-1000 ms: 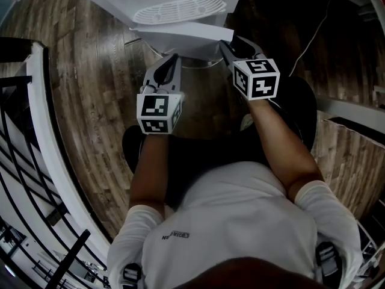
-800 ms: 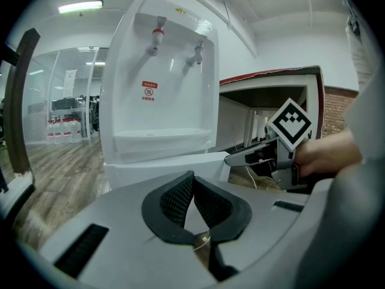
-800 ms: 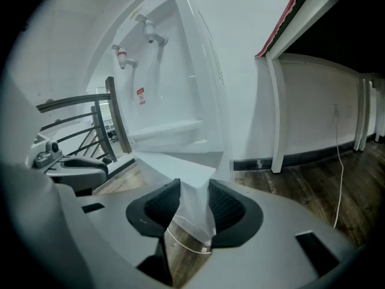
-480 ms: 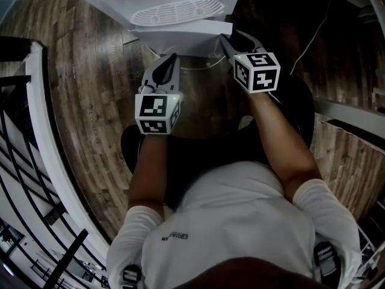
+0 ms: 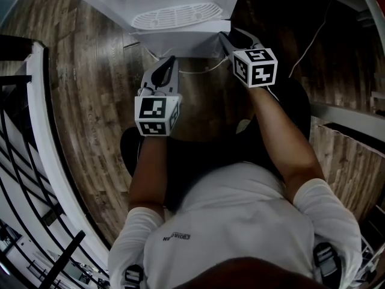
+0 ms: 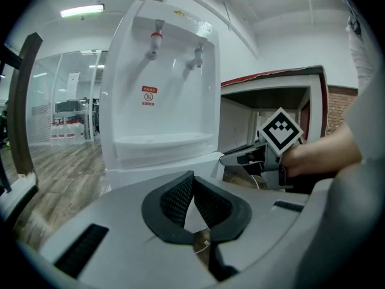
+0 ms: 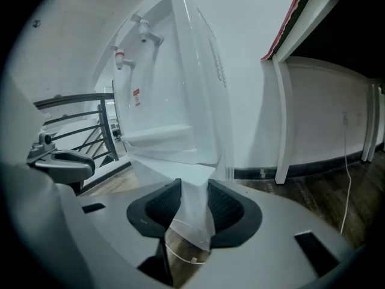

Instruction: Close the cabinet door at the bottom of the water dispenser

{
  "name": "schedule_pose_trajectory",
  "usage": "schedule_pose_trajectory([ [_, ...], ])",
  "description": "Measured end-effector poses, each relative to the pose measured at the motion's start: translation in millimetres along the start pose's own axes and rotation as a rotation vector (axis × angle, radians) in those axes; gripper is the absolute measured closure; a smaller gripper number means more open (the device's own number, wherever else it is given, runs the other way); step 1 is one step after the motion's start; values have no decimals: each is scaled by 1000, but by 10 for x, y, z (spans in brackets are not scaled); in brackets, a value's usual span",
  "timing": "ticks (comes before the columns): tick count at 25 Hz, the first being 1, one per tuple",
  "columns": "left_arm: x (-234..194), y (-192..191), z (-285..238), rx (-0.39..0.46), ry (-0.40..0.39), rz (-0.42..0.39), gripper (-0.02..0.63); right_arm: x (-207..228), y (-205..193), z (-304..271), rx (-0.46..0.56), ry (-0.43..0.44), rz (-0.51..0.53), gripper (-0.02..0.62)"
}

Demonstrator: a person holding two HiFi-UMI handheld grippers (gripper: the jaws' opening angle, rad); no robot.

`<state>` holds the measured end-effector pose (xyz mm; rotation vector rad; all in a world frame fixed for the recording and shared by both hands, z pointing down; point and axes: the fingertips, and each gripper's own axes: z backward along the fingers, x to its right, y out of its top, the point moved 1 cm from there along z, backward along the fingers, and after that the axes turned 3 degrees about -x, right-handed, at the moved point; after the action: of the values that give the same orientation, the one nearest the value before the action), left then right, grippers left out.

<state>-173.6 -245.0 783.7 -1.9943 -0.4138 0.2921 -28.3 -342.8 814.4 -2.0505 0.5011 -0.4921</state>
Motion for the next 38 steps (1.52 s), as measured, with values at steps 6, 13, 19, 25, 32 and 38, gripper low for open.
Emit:
schedule_pose_trajectory([
  [6,-3,-39,-35,-9,-3,-12,611,12,8,-28,-59,9,-3,440],
  [13,22,-104,-23,-27,-19,-17,611,60,52,-75,-55,42,25,442],
  [19,61,-80,-48,-18,-33,-11,611,116,106,-129,11,55,40,443],
  [25,85,-35,-70,-8,-36,-15,611,153,132,-204,29,50,78,445],
  [32,76,-65,-69,-17,-30,-11,611,204,183,-254,45,33,78,451],
  [38,57,-78,-73,-15,-20,-15,611,223,180,-269,45,17,96,459],
])
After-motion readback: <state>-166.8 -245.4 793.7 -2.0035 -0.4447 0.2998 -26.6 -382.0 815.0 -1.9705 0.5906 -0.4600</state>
